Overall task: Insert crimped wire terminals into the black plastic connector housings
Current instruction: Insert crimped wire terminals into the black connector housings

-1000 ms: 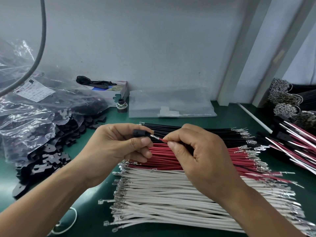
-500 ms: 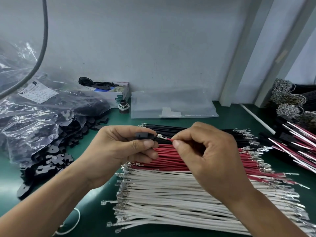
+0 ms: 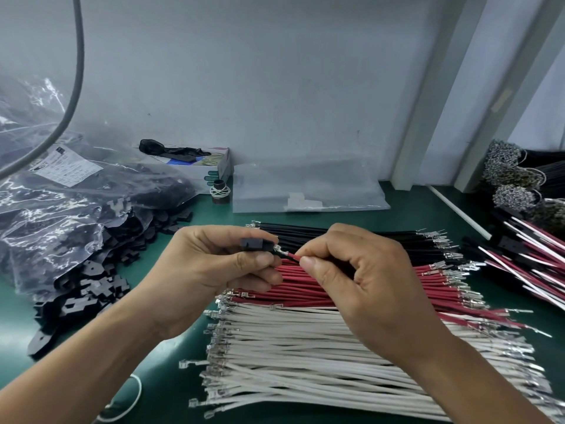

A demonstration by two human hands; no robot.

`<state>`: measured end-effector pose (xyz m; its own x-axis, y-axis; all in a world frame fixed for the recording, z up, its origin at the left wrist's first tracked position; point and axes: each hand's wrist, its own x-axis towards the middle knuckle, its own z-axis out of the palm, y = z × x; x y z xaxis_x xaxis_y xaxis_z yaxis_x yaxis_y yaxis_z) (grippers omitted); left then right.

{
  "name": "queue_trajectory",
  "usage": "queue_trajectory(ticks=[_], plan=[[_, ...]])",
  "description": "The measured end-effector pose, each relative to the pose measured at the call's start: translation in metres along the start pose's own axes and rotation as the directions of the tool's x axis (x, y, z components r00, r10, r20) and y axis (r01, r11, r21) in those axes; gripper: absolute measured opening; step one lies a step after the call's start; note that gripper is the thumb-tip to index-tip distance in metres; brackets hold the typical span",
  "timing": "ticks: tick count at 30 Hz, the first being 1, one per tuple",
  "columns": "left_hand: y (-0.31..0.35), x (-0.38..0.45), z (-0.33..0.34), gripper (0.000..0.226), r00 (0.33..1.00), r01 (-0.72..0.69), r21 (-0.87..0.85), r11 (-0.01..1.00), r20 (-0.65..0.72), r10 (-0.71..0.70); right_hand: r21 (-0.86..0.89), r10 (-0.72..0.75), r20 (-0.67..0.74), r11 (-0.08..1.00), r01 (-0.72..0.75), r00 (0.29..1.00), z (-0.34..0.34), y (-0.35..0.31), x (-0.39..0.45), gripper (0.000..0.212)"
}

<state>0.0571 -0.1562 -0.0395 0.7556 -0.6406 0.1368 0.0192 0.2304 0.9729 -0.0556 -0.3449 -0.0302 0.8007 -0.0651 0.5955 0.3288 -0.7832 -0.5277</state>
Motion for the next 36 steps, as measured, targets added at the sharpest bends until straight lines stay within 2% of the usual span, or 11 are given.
queue_trajectory(ticks=[3, 8, 14, 17, 21, 24, 28, 29, 33, 34, 36], plan=[[0.002, 0.0, 0.003, 0.03, 0.999, -0.042, 0.093, 0.995, -0.024, 0.044, 0.056, 0.035, 0.073, 0.998, -0.039, 0.997, -0.003, 0.002, 0.001, 0.011], [0.006, -0.003, 0.007, 0.031, 0.992, -0.107, 0.224, 0.969, -0.04, 0.119, 0.082, 0.044, 0.11, 0.995, -0.053, 0.993, -0.002, 0.004, 0.001, 0.009], [0.005, -0.004, 0.005, 0.028, 0.999, -0.034, 0.185, 0.982, 0.008, 0.033, 0.109, 0.002, 0.138, 0.994, -0.017, 0.99, -0.009, 0.004, 0.004, 0.007], [0.005, -0.004, 0.006, 0.029, 0.999, -0.045, 0.238, 0.97, 0.006, 0.045, 0.037, 0.024, 0.119, 0.999, -0.029, 0.993, -0.005, 0.005, 0.003, 0.008], [0.001, -0.004, 0.014, 0.031, 0.986, -0.12, 0.293, 0.949, -0.08, 0.149, -0.116, 0.016, 0.06, 0.993, -0.009, 0.998, 0.001, 0.003, 0.001, 0.01], [-0.002, -0.005, 0.017, 0.031, 0.983, -0.118, 0.26, 0.958, -0.105, 0.15, -0.07, 0.033, 0.002, 0.997, -0.033, 0.999, 0.003, 0.003, 0.0, 0.009], [-0.004, -0.004, 0.019, 0.028, 0.978, -0.133, 0.276, 0.952, -0.122, 0.172, -0.264, -0.061, -0.044, 0.963, 0.047, 0.997, 0.007, -0.003, -0.001, 0.011], [-0.004, -0.004, 0.018, 0.028, 0.977, -0.137, 0.275, 0.952, -0.12, 0.175, -0.239, -0.045, -0.037, 0.97, 0.035, 0.998, 0.007, -0.002, -0.001, 0.011], [-0.005, -0.004, 0.016, 0.028, 0.99, -0.105, 0.274, 0.956, -0.062, 0.126, 0.037, 0.109, 0.077, 0.993, -0.112, 0.991, 0.001, 0.008, 0.001, 0.011], [-0.006, -0.004, 0.016, 0.028, 0.99, -0.112, 0.289, 0.951, -0.055, 0.133, 0.015, 0.103, 0.081, 0.994, -0.104, 0.991, 0.002, 0.009, 0.0, 0.011], [-0.007, -0.004, 0.017, 0.028, 0.984, -0.137, 0.298, 0.945, -0.065, 0.164, -0.151, 0.02, 0.038, 0.988, -0.014, 0.999, 0.005, 0.006, 0.0, 0.01]])
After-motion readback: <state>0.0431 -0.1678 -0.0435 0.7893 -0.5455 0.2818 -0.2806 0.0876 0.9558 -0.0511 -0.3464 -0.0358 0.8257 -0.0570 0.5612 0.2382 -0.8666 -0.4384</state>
